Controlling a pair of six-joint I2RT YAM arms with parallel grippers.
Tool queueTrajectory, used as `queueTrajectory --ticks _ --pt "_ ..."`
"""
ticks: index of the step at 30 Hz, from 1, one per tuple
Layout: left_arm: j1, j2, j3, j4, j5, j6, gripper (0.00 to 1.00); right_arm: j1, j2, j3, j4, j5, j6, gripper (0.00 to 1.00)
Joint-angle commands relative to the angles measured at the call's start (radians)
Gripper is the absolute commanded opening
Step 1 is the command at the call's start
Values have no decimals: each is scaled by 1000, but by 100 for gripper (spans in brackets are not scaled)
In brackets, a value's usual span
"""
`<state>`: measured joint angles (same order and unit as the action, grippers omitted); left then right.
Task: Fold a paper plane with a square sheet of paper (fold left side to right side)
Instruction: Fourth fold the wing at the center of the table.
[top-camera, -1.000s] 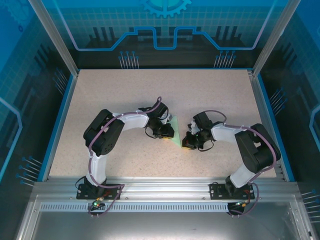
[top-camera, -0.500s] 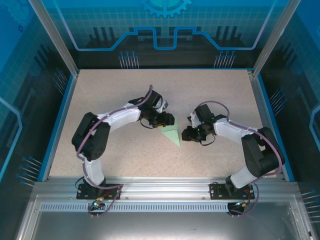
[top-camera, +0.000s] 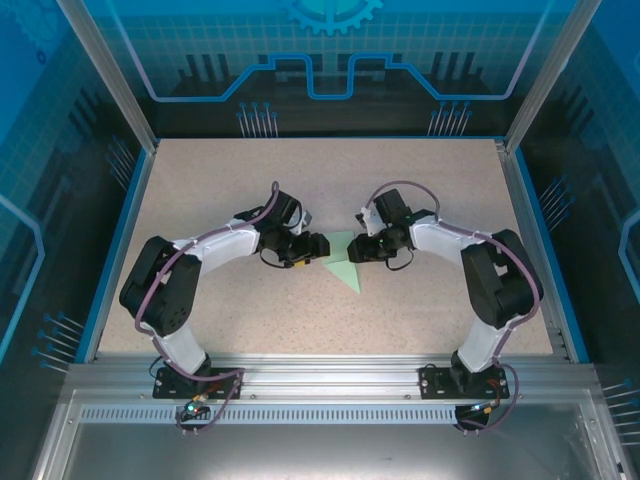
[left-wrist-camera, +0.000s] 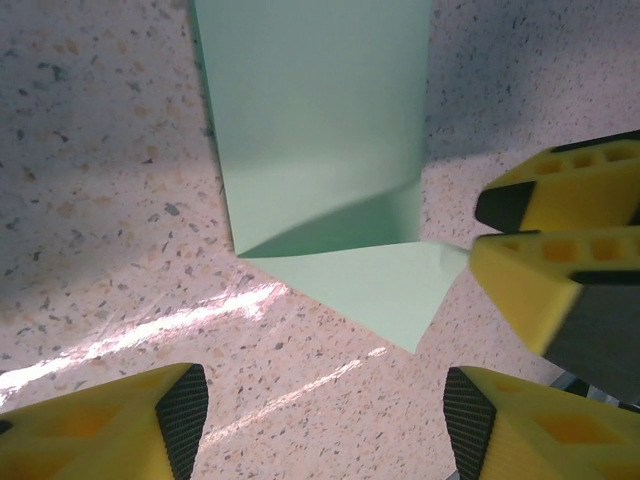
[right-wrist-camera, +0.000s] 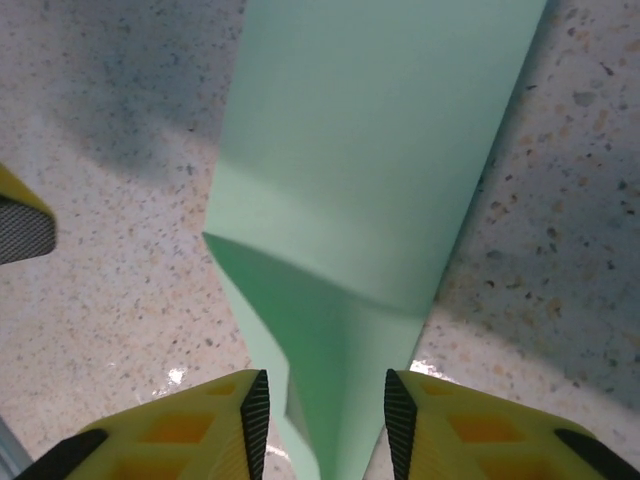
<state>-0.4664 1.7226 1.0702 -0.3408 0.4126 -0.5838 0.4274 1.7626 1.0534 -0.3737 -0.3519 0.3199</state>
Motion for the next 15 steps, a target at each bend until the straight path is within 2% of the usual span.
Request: queueTrajectory --ticks 1,3,10,15 --pt "2 11 -3 17 15 -15 68 16 23 25 -14 6 -29 33" --pt "2 17 -1 17 16 -15 68 17 28 25 -16 10 -32 29" --pt "1 44 3 24 24 -21 69 17 38 29 -25 15 -38 5" --pt "-1 68 11 49 47 -34 69 14 36 35 -40 34 -44 1"
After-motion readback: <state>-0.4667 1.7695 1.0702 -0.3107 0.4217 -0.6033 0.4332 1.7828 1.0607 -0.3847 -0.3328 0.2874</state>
